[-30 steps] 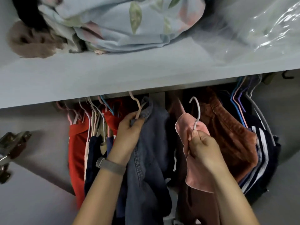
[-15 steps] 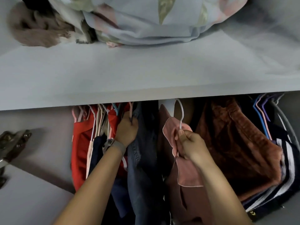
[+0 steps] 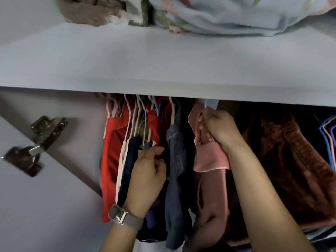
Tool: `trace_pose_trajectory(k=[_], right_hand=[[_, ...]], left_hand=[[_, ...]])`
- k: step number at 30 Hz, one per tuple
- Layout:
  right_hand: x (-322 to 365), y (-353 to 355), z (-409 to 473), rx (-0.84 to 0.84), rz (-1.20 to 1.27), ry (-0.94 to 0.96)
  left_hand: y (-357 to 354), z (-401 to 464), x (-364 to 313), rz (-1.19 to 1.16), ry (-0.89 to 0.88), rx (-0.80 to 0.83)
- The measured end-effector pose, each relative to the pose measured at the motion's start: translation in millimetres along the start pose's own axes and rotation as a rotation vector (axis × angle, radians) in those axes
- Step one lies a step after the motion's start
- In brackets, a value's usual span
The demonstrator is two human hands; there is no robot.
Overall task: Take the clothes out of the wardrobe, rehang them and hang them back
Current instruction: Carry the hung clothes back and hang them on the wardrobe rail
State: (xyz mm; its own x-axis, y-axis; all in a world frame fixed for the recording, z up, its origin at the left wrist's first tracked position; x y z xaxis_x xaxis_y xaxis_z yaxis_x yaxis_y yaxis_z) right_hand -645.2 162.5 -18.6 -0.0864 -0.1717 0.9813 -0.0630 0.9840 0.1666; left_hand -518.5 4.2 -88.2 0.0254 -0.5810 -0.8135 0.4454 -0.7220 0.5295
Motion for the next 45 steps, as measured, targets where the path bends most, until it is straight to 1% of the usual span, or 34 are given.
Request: trace_pose_trajectory(k=[3, 6, 8, 11, 13, 17, 18, 21, 22, 25, 28, 30, 32, 34, 40, 43, 45], right_hand=[[1, -16, 23, -0.036, -0.189, 0.018], [-18, -34, 38, 0.019, -0.178, -0.061], [-35, -43, 43, 0.019, -0.235, -0.055], [-45, -48, 44, -0.054, -0.374, 0.056], [-47, -47, 42, -0.067, -0.475, 0.099], [-51, -32, 22, 0.062, -0.42, 0.084], [-53, -25, 13, 0.063, -0.41, 0.091], [-71, 10, -26, -0.104, -0.306, 0.115], [-81, 24, -40, -0.138, -0.292, 0.097], [-113, 63, -79, -0.14, -0.414, -0.036], [-128, 108, -127, -0.216, -0.447, -0.092], [-137, 138, -159, -0.288, -0.451, -0.146], [-146, 166, -191, -0.354, -0.467, -0.2], [-157, 193, -222, -0.407, -0.484, -0.245], [-184, 253, -325, -0.499, -0.382, -0.36], [-199, 278, -385, -0.529, -0.413, -0.393], [-210, 293, -433, -0.544, -0.452, -0.424]], left_hand=[[14, -8, 2, 0.194, -0.068, -0.011], [19, -20, 2, 0.291, -0.061, 0.013], [20, -26, 4, 0.304, -0.059, 0.021], [22, -32, 7, 0.297, -0.057, 0.038], [23, -37, 6, 0.282, -0.067, 0.045], [25, -48, 3, 0.24, -0.091, 0.076], [26, -50, 3, 0.234, -0.097, 0.09], [22, -53, 3, 0.222, -0.147, 0.14], [17, -52, -1, 0.213, -0.177, 0.155], [-3, -48, -19, 0.175, -0.298, 0.173], [-36, -51, -46, 0.215, -0.425, 0.186], [-55, -62, -61, 0.249, -0.483, 0.239], [-73, -77, -74, 0.278, -0.506, 0.339], [-88, -96, -87, 0.267, -0.543, 0.428], [-125, -172, -132, 0.223, -0.669, 0.548], [-142, -230, -152, 0.197, -0.755, 0.624], [-154, -280, -162, 0.2, -0.773, 0.696]])
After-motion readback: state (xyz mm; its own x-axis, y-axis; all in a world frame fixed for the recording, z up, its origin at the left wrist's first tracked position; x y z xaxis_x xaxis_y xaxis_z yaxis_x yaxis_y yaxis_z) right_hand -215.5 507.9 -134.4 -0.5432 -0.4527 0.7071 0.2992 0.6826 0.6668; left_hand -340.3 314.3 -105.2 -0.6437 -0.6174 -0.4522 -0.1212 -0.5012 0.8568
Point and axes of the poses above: each hand's wrist, its own z-axis towards the middle knuckle, its own y-axis out of the back of the hand, x = y × z, the point moved 1 cm from there along z, towards the middle knuckle, and after that the axes turned 4 degrees about -x, right-handed, at the moved point
